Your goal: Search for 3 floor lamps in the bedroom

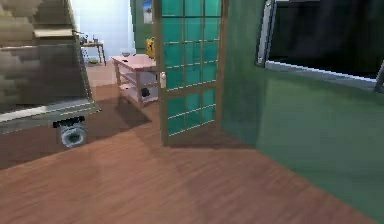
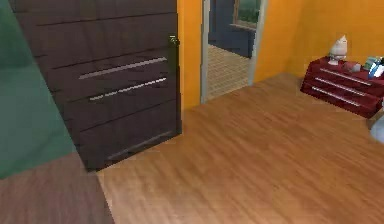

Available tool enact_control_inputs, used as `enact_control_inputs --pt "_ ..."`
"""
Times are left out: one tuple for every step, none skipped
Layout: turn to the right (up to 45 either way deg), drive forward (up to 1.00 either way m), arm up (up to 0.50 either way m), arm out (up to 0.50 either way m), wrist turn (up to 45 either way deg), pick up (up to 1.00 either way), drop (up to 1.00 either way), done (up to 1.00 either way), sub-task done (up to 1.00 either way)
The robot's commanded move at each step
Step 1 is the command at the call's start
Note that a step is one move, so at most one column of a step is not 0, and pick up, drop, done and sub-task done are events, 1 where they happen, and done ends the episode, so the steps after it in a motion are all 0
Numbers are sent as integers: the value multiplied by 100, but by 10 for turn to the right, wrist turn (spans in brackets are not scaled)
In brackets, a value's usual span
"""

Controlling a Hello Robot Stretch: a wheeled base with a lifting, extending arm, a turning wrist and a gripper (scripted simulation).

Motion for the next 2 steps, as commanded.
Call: enact_control_inputs --pt "450 0 0 0 0 0 0 0 0" --pt "0 15 0 0 0 0 0 0 0"
